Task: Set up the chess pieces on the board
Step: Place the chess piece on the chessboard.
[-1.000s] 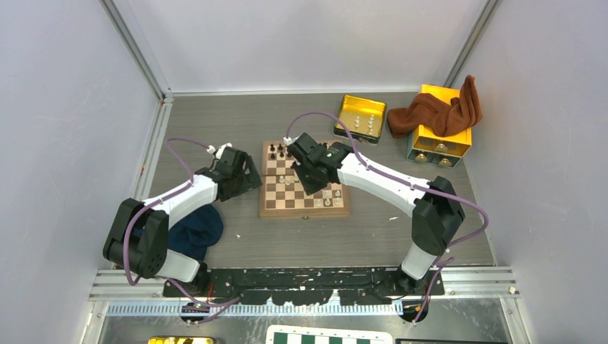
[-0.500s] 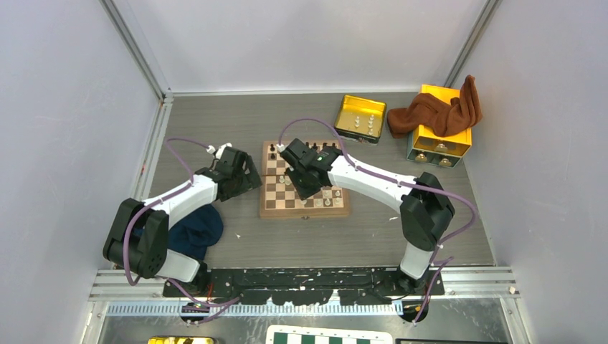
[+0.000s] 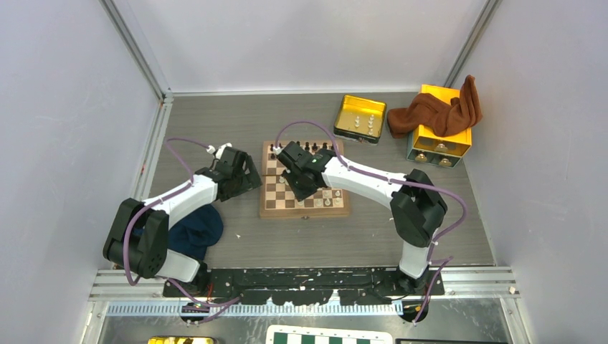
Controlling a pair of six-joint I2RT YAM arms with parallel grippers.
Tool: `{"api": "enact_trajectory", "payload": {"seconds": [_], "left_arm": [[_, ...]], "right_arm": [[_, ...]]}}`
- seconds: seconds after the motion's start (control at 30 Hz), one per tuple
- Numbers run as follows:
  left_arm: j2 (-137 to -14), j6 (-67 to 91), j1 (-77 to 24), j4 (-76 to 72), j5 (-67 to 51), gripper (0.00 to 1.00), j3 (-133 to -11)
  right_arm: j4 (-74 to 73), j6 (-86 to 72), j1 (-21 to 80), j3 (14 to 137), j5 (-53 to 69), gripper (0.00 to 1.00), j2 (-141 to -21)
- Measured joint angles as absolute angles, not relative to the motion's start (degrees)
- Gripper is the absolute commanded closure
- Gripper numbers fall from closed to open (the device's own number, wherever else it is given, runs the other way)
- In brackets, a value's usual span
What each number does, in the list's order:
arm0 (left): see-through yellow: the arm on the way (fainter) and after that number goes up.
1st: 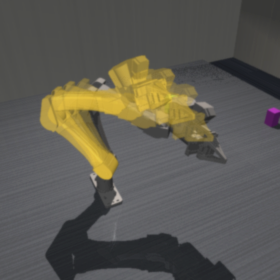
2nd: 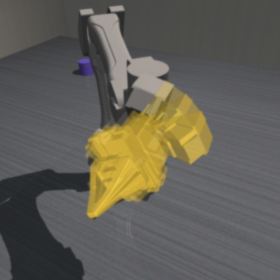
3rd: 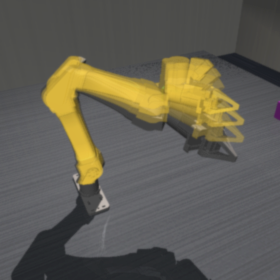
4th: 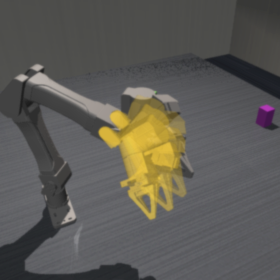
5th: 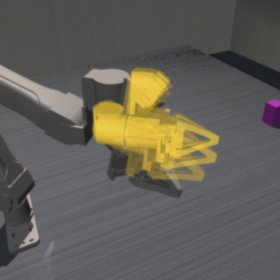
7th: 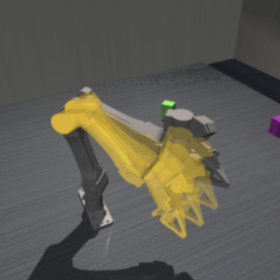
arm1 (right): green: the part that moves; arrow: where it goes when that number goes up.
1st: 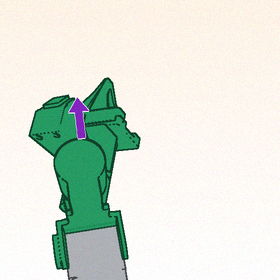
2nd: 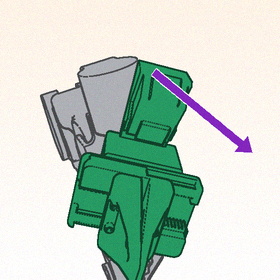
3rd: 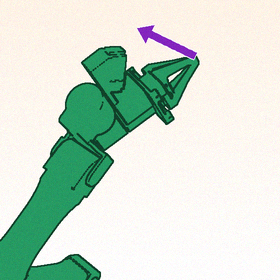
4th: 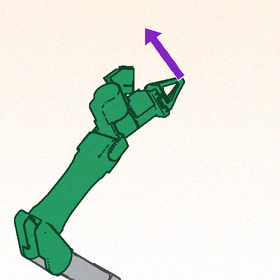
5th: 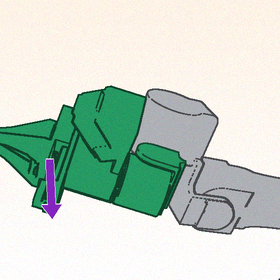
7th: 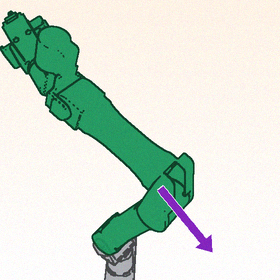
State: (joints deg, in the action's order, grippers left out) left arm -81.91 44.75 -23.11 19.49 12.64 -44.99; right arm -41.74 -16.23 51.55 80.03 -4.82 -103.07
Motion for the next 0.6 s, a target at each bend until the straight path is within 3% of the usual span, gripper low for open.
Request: {"api": "enact_trajectory", "payload": {"seconds": [0.6], "left_arm": [[-82.02, 44.53, -23.03, 19.49, 12.64, 0.00, -44.99]], "right_arm": [[-40.66, -16.25, 51.64, 80.03, -4.80, 0.94, -105.16]]}}
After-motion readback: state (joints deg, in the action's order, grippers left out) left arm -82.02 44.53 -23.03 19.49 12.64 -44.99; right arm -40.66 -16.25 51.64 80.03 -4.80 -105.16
